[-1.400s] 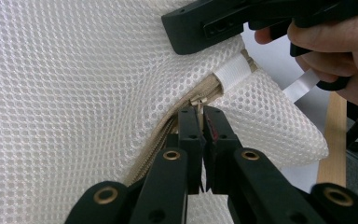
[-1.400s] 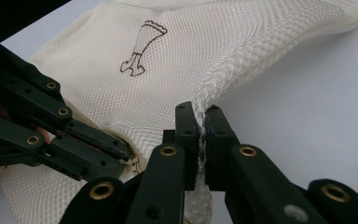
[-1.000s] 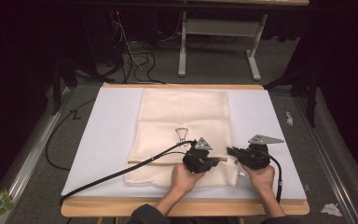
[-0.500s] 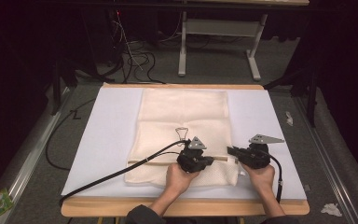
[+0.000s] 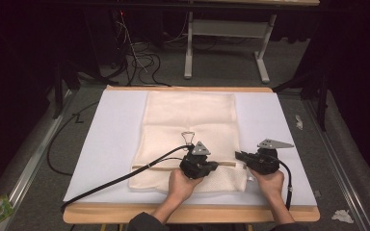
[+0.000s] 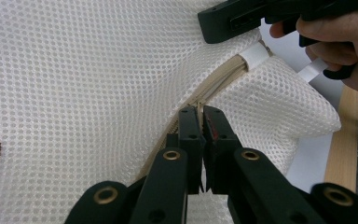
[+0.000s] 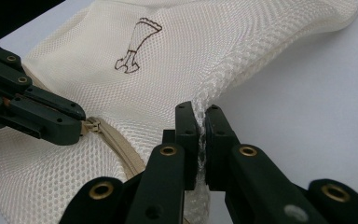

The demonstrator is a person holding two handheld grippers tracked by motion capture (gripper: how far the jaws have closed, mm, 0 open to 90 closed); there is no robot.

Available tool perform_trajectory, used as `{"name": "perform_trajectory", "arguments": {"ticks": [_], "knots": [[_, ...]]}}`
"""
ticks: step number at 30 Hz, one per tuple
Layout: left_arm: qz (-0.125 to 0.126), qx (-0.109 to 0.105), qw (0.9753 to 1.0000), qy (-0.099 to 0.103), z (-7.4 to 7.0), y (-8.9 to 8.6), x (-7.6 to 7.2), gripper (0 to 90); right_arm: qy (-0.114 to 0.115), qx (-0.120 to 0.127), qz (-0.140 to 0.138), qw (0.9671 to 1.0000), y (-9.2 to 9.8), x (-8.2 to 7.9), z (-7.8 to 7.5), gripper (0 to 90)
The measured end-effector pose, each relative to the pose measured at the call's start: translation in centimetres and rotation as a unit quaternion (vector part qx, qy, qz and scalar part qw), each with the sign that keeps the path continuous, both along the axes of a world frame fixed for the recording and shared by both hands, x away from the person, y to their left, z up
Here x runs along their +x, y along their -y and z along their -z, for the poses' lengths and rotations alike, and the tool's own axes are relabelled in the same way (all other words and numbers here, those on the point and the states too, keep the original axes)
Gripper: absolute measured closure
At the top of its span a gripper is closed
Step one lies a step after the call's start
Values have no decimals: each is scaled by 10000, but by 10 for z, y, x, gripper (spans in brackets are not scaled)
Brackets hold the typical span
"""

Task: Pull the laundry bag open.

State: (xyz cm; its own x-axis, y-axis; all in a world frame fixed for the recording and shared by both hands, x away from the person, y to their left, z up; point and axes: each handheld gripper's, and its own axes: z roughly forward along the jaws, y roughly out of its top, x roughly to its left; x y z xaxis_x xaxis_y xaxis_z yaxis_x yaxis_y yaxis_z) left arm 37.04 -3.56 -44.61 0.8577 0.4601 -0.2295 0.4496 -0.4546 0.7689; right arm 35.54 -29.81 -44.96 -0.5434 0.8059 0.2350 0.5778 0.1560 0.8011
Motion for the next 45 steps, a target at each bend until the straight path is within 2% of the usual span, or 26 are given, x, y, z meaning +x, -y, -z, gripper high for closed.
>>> {"name": "perform_trajectory", "arguments": {"ticks": [17,21,35,40,45], "knots": [[-33,7,10000,72,-4,-10,-1,869,13,-57,-21,10000,0,0,1,876],[-32,20,9999,142,-5,-12,-3,869,7,-44,-11,10000,1,0,0,876],[-197,7,9996,200,-10,-30,-2,869,-13,-41,48,10000,3,0,1,875],[-263,-43,9996,131,-9,-37,0,870,-35,-24,51,10000,3,0,1,875],[-294,-32,9994,155,-9,-40,-1,869,-49,-6,60,10000,3,0,2,875]]}}
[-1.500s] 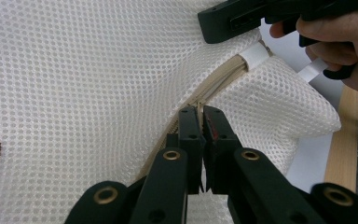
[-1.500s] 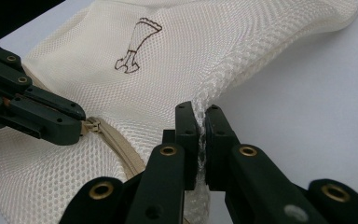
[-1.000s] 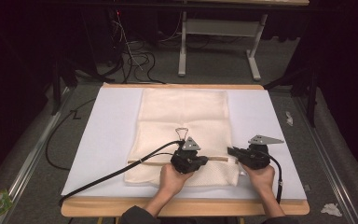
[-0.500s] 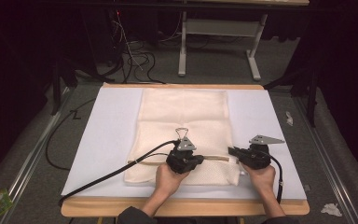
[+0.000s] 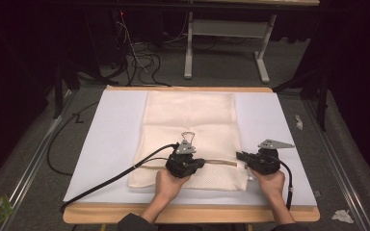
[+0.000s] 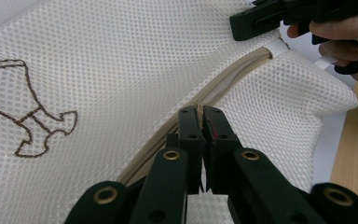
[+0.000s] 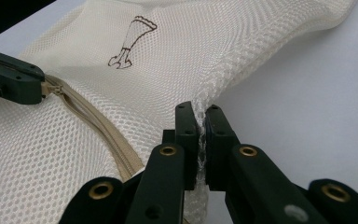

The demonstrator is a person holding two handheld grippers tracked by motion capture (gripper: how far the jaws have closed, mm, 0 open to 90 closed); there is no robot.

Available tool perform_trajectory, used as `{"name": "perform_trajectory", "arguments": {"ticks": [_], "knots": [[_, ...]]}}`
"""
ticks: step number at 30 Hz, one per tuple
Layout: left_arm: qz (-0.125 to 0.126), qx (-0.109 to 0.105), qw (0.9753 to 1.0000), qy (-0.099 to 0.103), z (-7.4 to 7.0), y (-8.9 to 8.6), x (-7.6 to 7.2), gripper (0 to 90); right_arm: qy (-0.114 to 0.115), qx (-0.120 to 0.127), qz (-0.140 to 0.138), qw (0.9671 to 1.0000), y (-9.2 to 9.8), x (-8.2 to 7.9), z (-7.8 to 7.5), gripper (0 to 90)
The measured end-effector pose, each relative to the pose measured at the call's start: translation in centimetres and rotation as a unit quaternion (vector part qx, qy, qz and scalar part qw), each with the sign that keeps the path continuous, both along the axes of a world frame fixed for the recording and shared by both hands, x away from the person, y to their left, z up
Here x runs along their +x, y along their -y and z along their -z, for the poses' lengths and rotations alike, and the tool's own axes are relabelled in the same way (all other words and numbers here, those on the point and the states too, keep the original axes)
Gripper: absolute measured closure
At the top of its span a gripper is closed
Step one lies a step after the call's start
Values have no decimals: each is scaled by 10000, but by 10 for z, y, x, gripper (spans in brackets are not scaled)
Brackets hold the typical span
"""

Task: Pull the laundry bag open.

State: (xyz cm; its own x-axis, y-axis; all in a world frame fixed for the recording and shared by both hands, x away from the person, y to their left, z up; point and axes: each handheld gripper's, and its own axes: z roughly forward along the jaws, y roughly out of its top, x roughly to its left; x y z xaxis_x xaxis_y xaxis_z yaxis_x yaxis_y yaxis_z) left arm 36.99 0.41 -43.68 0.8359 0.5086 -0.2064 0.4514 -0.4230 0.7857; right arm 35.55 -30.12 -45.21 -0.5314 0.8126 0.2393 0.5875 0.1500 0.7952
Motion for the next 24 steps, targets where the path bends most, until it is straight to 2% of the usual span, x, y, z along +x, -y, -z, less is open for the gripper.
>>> {"name": "perform_trajectory", "arguments": {"ticks": [10,15,24], "knots": [[-108,-69,9999,37,-2,-10,0,870,-4,4,33,10000,1,0,-1,875],[-163,-6,9998,126,-5,-13,-2,869,13,2,5,10000,2,0,0,875],[-177,-15,9998,116,-5,-17,-2,870,-9,13,4,10000,2,-1,2,875]]}}
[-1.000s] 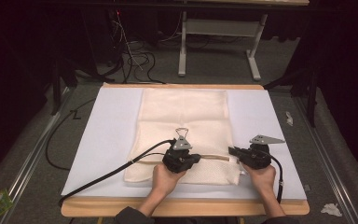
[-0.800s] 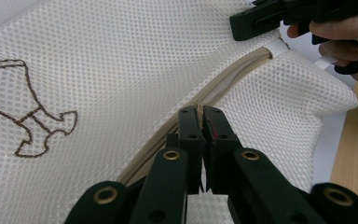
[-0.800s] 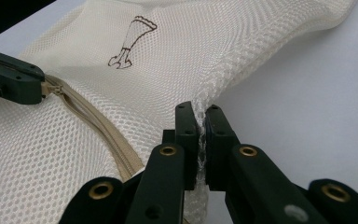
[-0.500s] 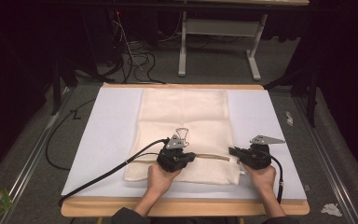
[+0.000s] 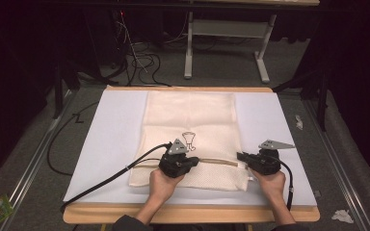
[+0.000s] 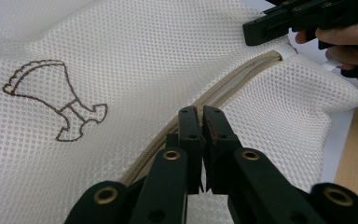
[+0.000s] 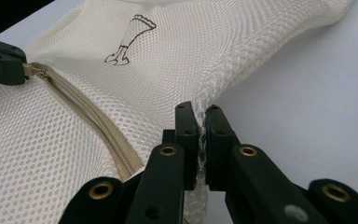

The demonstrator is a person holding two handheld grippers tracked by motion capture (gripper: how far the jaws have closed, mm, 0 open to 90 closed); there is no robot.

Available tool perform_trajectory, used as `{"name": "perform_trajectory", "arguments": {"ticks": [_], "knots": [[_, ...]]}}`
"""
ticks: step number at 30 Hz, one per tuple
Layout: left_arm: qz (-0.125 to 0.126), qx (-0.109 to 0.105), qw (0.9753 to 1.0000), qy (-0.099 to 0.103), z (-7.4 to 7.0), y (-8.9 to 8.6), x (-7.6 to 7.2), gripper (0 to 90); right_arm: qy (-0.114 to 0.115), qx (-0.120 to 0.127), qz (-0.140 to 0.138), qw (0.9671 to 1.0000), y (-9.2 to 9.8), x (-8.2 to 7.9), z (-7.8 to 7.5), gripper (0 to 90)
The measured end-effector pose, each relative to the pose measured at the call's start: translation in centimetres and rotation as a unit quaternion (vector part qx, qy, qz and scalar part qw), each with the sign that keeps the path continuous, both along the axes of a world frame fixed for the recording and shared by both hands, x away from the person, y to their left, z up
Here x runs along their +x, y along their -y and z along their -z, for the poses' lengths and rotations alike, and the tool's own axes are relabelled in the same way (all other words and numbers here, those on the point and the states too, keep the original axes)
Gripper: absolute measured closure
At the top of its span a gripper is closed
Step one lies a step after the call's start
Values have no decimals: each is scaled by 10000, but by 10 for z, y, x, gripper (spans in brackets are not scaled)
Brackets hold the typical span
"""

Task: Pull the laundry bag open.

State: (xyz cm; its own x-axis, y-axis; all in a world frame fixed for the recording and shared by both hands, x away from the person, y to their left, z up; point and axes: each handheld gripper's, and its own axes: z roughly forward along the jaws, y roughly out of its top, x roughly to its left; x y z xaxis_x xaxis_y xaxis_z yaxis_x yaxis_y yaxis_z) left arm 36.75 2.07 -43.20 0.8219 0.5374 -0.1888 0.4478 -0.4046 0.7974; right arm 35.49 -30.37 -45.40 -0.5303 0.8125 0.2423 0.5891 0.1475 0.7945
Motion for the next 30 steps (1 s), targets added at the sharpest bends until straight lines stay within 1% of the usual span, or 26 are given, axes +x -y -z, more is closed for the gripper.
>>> {"name": "perform_trajectory", "arguments": {"ticks": [2,8,13,20,24,26,28,30], "knots": [[-10,9,10000,11,0,-2,0,869,-13,-16,6,10000,0,0,0,875],[-39,-65,10000,33,-1,-6,-1,870,-4,-14,-8,10000,0,0,0,874],[-47,-95,9999,13,0,-8,-1,869,-13,-19,-3,10000,-1,0,0,875],[-64,-92,9999,29,-1,-11,-1,870,-20,-3,-10,10000,-1,0,0,875],[-100,-78,9999,88,-1,-14,-2,869,-4,-48,-18,10000,-1,0,-1,875],[-122,-98,9998,86,-1,-15,-2,870,7,-42,-20,10000,-1,0,-1,875],[-155,-139,9998,40,-1,-19,-1,870,0,-38,-25,10000,-1,1,0,875],[-153,-129,9998,50,-1,-20,-2,869,-2,-48,-25,10000,-1,1,-1,875]]}}
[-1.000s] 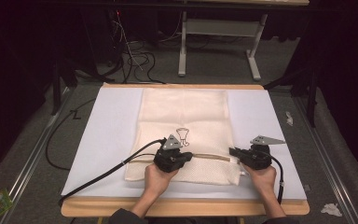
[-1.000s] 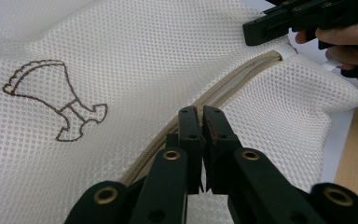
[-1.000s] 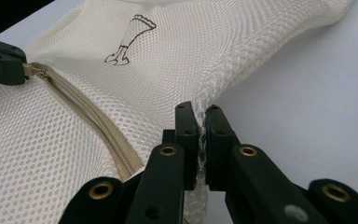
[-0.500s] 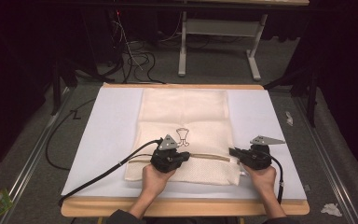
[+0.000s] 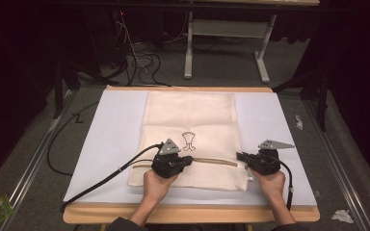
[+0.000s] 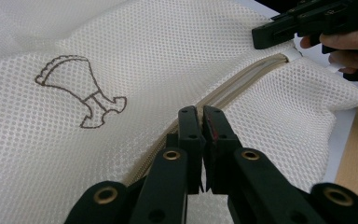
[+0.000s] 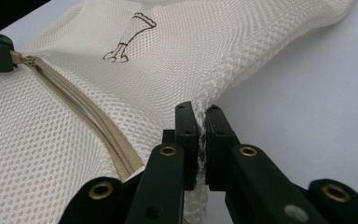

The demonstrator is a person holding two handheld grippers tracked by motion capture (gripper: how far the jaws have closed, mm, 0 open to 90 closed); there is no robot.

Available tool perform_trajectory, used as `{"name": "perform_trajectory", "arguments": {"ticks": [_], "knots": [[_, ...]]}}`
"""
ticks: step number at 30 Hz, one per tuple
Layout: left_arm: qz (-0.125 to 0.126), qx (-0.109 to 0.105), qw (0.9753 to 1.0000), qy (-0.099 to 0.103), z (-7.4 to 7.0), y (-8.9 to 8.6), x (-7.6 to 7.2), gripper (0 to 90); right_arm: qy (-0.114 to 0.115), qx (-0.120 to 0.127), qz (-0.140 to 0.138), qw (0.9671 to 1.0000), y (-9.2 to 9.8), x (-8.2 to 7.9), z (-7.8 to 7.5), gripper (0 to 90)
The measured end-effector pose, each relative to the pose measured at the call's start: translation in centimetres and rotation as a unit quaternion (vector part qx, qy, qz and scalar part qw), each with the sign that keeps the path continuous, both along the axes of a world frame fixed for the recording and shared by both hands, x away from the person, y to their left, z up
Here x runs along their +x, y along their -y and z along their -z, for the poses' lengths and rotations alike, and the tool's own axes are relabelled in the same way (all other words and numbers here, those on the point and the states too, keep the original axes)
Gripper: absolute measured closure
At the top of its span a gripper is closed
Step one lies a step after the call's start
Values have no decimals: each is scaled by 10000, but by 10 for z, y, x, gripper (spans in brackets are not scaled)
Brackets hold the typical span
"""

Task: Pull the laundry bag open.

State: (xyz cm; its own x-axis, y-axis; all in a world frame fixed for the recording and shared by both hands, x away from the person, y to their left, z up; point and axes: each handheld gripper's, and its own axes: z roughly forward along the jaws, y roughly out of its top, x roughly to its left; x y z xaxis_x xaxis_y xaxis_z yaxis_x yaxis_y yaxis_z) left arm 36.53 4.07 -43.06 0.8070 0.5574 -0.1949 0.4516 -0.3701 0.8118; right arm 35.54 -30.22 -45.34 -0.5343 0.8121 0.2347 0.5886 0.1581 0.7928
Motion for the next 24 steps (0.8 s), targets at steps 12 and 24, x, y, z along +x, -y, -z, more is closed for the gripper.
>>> {"name": "perform_trajectory", "arguments": {"ticks": [12,24], "knots": [[0,-37,10000,43,-1,-2,-1,870,0,1,-28,10000,-1,0,0,875],[-56,-12,9999,91,0,-7,-3,870,-1,-100,-12,9999,-4,0,1,875]]}}
